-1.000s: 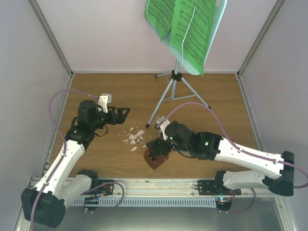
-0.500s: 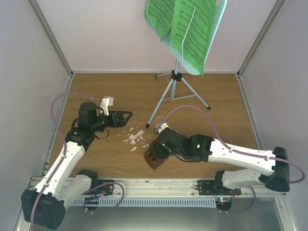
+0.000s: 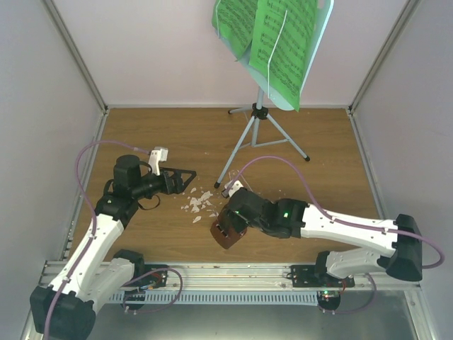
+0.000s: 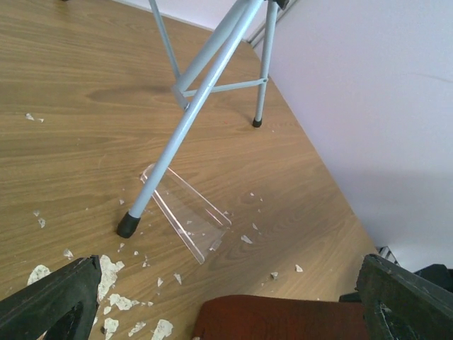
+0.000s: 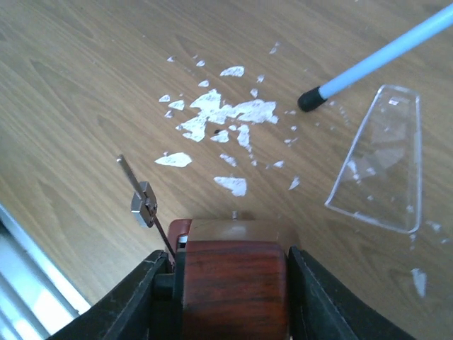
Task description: Pack up the instrument practice props
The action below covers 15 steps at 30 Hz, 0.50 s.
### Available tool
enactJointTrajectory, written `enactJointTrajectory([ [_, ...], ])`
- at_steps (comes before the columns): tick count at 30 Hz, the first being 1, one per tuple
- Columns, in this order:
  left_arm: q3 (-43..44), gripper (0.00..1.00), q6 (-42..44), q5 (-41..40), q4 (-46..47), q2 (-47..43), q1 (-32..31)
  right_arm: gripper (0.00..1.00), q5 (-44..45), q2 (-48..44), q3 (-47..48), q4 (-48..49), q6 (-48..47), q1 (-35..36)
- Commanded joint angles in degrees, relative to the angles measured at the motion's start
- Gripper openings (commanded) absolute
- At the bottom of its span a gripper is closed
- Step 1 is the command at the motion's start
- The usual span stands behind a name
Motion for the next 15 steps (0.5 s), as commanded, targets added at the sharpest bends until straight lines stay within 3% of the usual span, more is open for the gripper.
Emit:
enactJointTrajectory([
  [1,-0.8,0.99,-0.3,2.2,1.6,-1.0,-0.2,0.39,0.2,-0.5,-1.4,3.5,-3.7,-0.9],
  [15,-3.9,0.99,-0.8,4.8,4.1,-2.1,-0.3,0.35,-5.7,-2.3,-4.9,16.7,-27.5,-3.7],
])
